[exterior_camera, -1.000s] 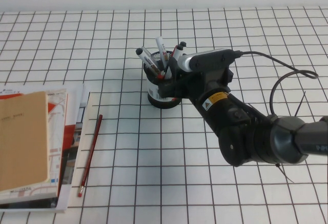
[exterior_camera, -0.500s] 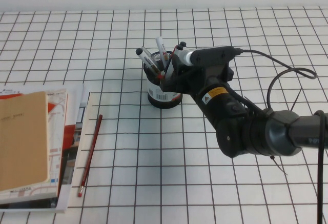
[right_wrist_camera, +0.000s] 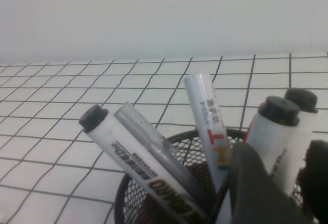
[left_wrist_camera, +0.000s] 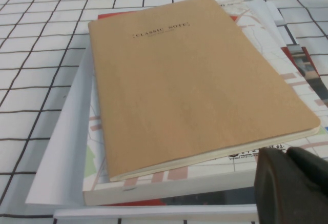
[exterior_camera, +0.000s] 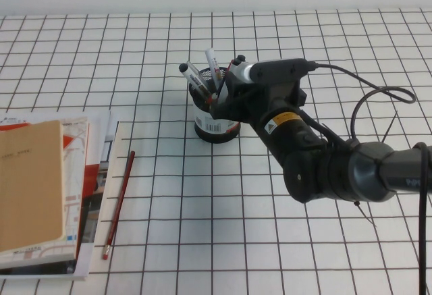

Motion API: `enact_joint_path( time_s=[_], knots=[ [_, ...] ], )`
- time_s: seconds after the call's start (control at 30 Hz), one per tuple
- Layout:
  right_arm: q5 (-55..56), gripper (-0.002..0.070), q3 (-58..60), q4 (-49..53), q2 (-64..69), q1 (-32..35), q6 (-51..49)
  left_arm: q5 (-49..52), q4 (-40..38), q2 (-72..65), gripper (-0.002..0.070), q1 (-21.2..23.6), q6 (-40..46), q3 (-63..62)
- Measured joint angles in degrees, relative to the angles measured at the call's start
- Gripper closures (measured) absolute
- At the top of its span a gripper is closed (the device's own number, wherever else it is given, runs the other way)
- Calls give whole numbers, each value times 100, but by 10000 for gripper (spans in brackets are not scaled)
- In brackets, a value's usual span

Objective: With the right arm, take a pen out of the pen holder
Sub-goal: 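Take a marker out of the pen holder and lay it on the table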

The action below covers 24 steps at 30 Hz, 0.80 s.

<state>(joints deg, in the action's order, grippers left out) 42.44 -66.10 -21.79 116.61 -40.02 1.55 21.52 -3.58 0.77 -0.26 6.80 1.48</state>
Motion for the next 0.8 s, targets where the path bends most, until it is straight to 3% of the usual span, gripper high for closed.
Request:
enact_joint_path(
  time_s=[0.8],
  knots=[
    [-345,465,-356,-9,222,0,0,0,0,0,679,0,0,0]
  ],
)
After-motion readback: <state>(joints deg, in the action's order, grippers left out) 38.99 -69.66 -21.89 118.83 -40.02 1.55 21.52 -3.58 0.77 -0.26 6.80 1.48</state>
